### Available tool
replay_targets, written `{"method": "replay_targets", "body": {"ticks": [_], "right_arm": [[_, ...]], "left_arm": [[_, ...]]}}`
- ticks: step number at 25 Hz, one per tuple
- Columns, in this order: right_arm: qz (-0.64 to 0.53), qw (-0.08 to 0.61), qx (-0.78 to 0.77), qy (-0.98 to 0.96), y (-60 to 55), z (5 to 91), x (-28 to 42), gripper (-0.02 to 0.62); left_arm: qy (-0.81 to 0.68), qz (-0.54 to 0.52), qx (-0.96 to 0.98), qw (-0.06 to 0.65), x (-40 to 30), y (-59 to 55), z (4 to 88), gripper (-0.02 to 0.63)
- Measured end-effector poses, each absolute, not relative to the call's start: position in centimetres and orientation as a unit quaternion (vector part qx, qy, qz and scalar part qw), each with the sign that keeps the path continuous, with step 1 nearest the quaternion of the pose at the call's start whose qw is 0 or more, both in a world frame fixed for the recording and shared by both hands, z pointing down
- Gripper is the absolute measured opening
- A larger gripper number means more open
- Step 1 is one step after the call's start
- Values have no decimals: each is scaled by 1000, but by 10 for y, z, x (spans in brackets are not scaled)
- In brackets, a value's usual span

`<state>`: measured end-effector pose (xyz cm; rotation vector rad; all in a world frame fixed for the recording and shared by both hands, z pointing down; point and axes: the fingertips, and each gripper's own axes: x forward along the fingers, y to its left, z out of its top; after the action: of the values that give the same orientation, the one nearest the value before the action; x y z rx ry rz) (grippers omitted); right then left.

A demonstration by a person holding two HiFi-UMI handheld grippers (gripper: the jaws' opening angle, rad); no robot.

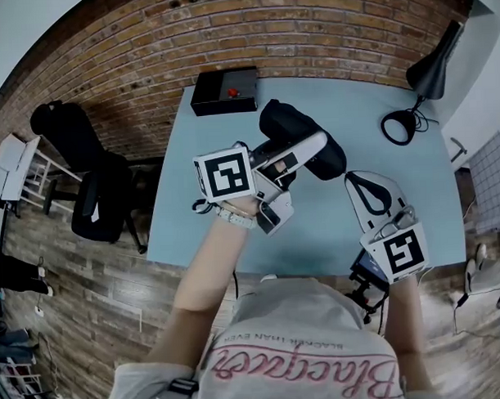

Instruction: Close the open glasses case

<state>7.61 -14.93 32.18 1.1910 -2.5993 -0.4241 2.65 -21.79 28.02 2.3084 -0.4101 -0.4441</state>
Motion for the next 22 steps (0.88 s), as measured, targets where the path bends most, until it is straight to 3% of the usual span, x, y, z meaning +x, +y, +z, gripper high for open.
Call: {"method": "replay_targets", "body": {"ticks": [11,14,18,22], "right_arm": [[-92,46,413,-905,-153,296,101,18],[-63,5,384,-921,-147,287,99,18],[-71,25,387,-919,-149,291,95,18],[-61,35,367,-928,-145,299,87,18]], "left_arm": [[-115,-25,967,226,50,-178,305,356],[-106,-60,963,241,51,-179,301,356],[-96,-81,952,279,52,-181,308,356],[-114,-24,978,173,55,-170,329,362]]}}
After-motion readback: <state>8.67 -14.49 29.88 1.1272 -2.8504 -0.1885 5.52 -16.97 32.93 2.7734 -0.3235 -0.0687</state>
